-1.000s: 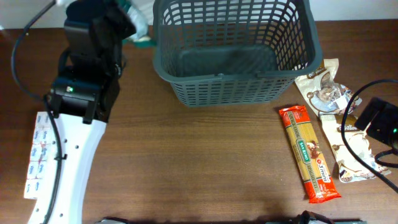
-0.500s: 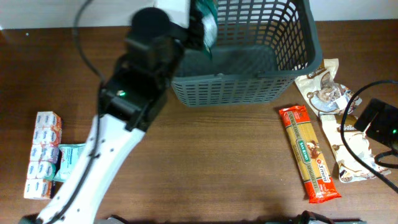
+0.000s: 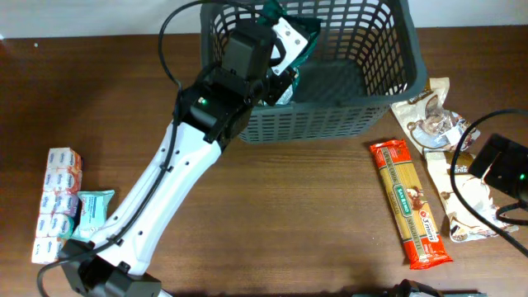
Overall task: Pack container
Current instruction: 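Lower the green pouch into the basket and open the left gripper, then move the left gripper to the white tissue pack stack and grasp one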
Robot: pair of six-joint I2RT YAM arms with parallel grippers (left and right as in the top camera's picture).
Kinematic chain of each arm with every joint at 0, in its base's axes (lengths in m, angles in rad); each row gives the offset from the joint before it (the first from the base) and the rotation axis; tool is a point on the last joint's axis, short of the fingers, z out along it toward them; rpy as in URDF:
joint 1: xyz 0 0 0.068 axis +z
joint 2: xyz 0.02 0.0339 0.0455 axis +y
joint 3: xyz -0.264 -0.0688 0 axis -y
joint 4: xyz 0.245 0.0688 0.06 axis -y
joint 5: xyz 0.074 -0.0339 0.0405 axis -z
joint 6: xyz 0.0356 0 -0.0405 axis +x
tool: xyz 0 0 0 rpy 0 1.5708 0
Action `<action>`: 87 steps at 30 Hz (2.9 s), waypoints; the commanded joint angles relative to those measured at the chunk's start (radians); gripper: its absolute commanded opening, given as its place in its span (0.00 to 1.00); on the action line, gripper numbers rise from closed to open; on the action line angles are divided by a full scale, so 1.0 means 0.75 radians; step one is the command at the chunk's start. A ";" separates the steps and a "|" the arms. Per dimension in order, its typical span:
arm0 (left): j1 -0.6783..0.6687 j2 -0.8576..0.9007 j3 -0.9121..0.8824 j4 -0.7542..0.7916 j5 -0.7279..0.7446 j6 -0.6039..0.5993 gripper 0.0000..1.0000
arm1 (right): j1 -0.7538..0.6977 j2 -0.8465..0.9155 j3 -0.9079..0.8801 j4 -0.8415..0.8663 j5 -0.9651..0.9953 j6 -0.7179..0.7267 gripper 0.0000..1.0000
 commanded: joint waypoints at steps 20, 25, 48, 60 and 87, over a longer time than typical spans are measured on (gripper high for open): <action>0.209 0.045 0.048 0.047 0.140 0.278 0.02 | -0.010 -0.003 0.021 -0.063 -0.008 0.016 0.99; 0.209 0.105 0.049 0.196 0.141 0.164 0.01 | -0.010 -0.003 0.021 -0.075 -0.008 0.016 0.99; 0.208 0.181 0.061 0.144 0.140 0.066 0.81 | -0.010 -0.003 0.021 -0.145 -0.007 0.016 0.99; 0.208 0.160 0.074 -0.241 0.100 0.072 0.85 | -0.010 -0.003 0.021 -0.144 0.027 0.016 0.99; 0.401 0.064 0.377 -0.211 -0.555 -0.414 0.94 | -0.010 -0.003 0.021 -0.130 0.025 0.016 0.99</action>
